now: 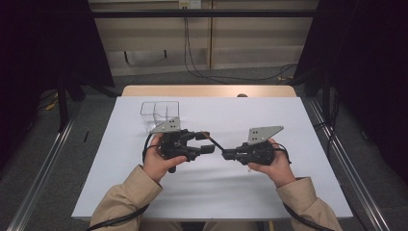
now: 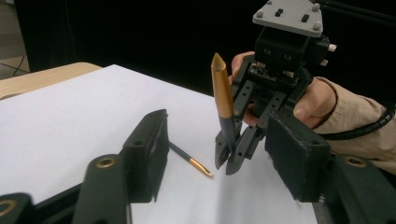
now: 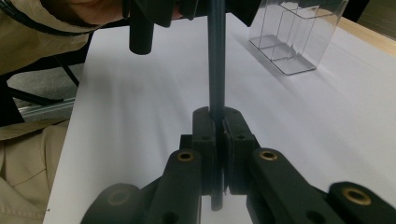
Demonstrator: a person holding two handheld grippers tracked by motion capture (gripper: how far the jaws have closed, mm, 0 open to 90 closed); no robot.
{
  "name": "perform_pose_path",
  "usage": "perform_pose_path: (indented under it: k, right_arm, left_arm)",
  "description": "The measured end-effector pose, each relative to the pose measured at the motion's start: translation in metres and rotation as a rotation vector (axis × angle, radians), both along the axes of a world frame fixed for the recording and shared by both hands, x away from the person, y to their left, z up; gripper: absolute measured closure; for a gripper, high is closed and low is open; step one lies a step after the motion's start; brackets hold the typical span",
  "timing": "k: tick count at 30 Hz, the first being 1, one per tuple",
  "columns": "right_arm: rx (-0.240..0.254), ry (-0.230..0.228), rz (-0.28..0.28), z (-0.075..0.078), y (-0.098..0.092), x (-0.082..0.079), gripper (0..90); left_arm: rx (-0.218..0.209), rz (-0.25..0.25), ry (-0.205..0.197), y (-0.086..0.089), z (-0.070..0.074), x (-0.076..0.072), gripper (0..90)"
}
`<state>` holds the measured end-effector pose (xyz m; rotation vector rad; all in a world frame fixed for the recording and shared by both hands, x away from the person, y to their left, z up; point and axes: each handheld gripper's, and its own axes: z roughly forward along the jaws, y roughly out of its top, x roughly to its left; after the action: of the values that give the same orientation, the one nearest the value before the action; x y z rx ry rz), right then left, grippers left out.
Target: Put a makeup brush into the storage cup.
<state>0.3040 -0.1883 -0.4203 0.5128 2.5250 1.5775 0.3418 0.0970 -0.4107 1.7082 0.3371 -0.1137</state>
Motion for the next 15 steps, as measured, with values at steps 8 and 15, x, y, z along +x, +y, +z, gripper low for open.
perform_pose_path:
  k: [8,15]
  right_arm:
    - [0.007,-0.004,-0.009,-0.0012,0.0028,0.0002,85.3]
    - [0.017,-0.001,-0.011,-0.0022,0.006,0.0006,85.3]
  left_arm:
    - [-0.003,-0.014,0.003,-0.0008,-0.0026,-0.0008,51.8]
    - [-0.018,-0.001,0.014,0.0006,-0.0053,0.0,60.5]
